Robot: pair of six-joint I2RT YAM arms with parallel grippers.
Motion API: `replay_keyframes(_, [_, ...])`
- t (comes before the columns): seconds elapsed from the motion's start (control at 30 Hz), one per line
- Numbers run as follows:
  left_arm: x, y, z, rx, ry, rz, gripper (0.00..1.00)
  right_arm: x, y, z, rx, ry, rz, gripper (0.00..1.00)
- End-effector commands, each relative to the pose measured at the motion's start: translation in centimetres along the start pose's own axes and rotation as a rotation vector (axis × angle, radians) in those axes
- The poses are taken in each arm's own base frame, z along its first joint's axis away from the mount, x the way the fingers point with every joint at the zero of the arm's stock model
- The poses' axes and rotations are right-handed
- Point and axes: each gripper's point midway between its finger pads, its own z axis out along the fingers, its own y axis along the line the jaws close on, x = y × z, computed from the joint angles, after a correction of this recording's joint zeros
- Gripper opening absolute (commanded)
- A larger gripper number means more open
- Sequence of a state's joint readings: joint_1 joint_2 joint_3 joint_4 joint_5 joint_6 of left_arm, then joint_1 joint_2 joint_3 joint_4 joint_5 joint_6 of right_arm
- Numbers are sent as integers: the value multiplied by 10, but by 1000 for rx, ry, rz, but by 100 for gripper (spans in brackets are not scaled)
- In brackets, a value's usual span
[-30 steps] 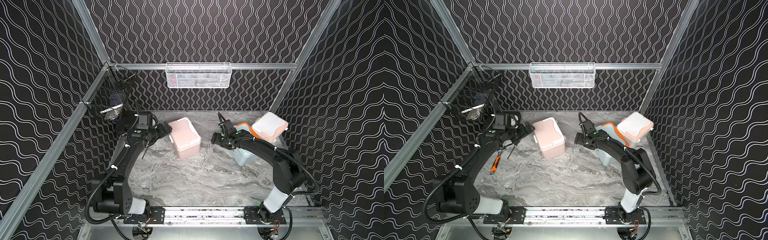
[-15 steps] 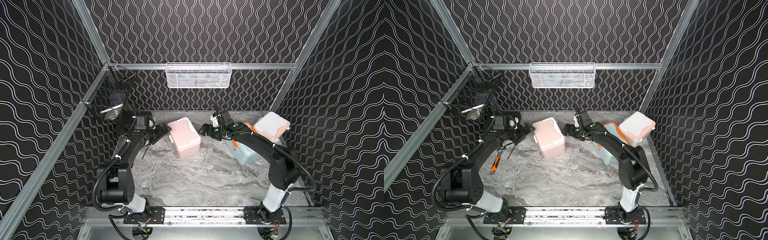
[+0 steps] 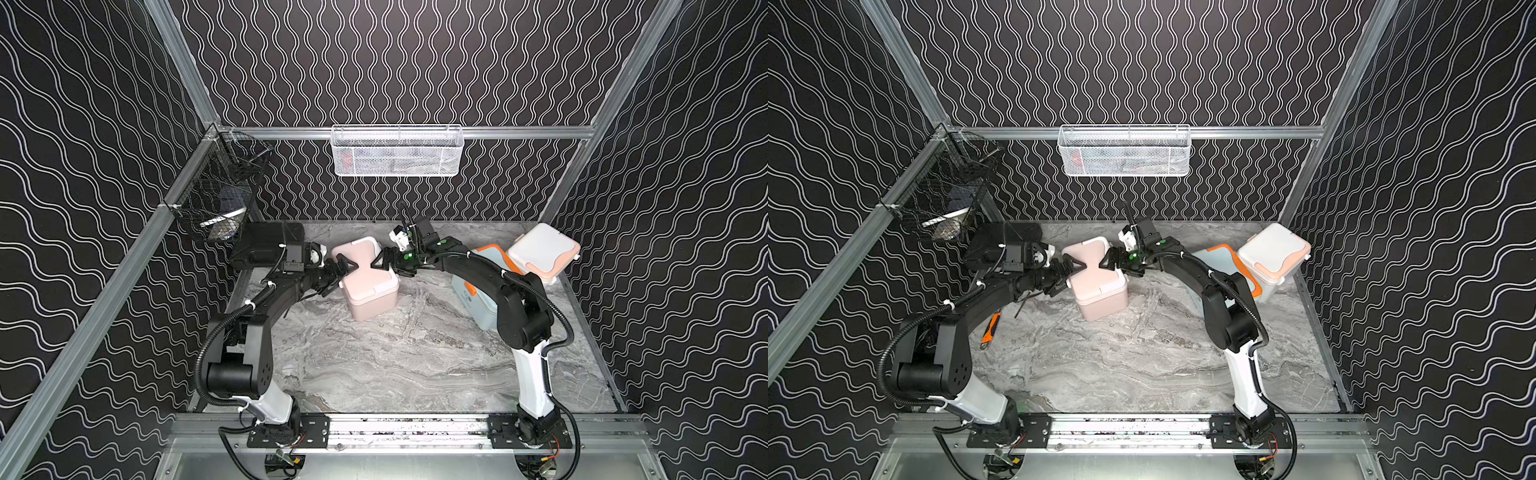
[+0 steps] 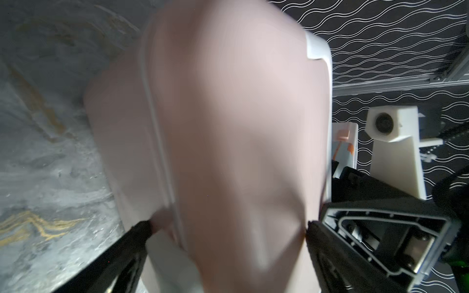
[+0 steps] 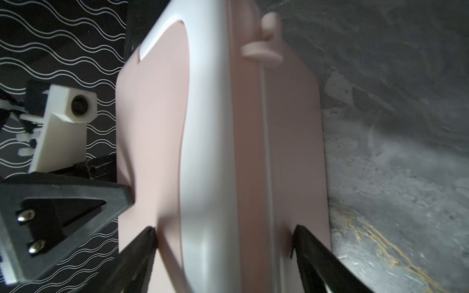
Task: Open first aid kits and take out gauze
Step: Move the first aid kit to the center of the board.
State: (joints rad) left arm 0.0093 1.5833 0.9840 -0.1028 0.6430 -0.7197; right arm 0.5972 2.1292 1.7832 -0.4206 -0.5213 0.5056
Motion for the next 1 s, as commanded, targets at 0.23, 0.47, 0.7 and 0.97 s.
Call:
replay_keyframes(0.23, [77, -52, 5, 134, 118, 91, 99, 72, 19, -28, 7, 84, 7, 84])
replay_keyframes(0.47, [163, -83, 8, 181, 221, 167, 99, 133, -17, -61, 142, 110, 67, 84])
replay_keyframes(0.7, [252, -97, 8, 229, 320, 213, 99, 188, -64, -100, 316, 120, 119, 86])
replay_keyframes(0.97, [282, -102, 1, 263, 335, 252, 99, 196, -90, -153, 524, 41, 123, 100])
